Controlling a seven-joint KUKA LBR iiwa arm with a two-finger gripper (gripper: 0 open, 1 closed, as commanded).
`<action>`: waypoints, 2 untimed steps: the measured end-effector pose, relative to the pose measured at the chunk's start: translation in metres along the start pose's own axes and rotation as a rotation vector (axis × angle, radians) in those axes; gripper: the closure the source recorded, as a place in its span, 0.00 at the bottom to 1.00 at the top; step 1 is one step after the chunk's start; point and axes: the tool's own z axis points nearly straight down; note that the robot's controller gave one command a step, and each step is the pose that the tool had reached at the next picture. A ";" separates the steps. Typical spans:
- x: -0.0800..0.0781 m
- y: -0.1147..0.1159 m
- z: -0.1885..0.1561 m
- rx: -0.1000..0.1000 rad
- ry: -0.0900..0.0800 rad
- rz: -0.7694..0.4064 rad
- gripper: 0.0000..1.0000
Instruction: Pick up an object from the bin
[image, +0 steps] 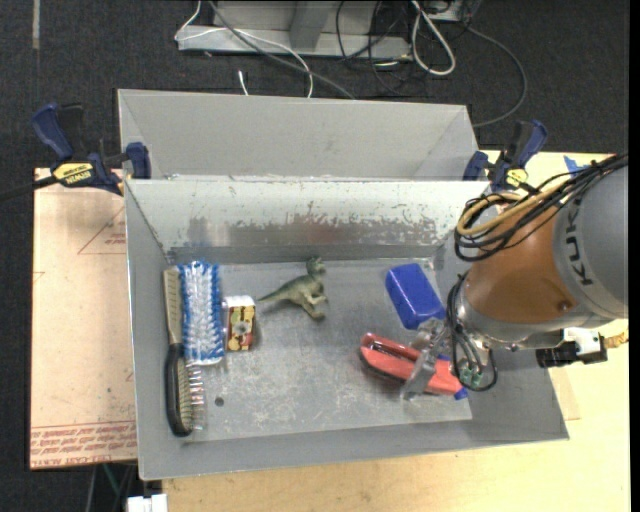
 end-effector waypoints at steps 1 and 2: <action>-0.001 0.000 -0.013 -0.001 -0.003 0.000 1.00; 0.000 0.000 -0.014 -0.001 -0.001 0.000 1.00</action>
Offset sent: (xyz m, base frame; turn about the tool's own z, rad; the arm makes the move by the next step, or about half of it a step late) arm 0.0010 0.0001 0.0141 -0.0003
